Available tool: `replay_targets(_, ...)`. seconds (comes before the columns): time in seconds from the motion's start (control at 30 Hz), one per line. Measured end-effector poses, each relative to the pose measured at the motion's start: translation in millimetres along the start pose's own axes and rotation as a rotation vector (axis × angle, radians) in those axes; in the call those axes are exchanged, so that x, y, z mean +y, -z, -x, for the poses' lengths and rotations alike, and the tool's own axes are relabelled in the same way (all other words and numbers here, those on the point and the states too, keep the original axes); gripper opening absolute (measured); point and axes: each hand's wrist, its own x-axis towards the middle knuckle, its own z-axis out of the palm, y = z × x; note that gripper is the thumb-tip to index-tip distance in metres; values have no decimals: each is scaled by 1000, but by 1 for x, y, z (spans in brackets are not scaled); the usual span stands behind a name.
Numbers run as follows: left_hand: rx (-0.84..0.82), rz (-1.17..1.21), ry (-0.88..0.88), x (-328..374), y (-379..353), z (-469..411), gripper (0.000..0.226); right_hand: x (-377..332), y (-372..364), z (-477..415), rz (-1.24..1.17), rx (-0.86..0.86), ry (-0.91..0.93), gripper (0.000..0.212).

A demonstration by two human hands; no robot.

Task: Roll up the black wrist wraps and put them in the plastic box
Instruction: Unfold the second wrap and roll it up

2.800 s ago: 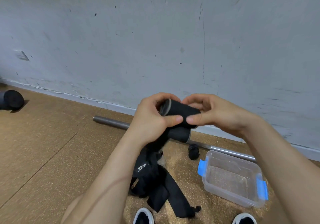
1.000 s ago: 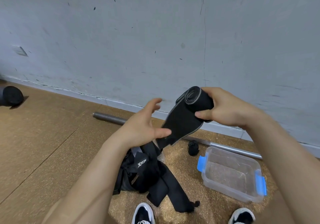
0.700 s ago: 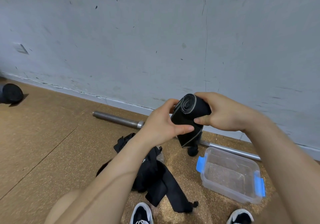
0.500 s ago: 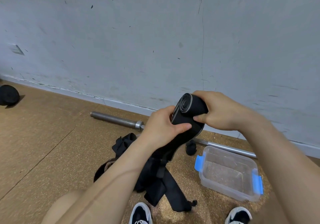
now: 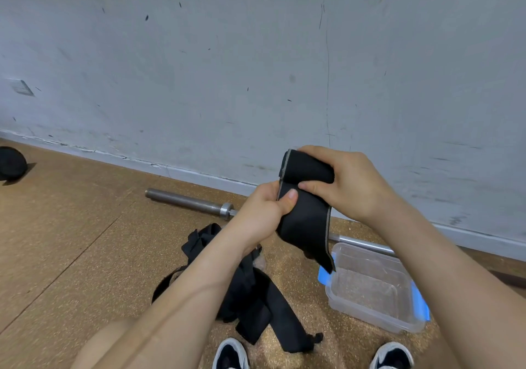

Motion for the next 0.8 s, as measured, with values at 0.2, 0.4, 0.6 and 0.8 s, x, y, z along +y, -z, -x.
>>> replay_targets(0.2,-28,240,0,7,-1,12,24,2,-8,-5,-63,69,14,52)
replay_targets(0.4,111,338,-129,19,4,15,71,-8,-13,-5,-32,35,91,49)
replay_targets(0.6,186,167,-215,19,7,13,32,-17,-13,-3,-284,-39,-8,55)
replay_targets(0.8,253,239,-205,16,-3,10,20,-29,-31,1,-902,-14,-379,38)
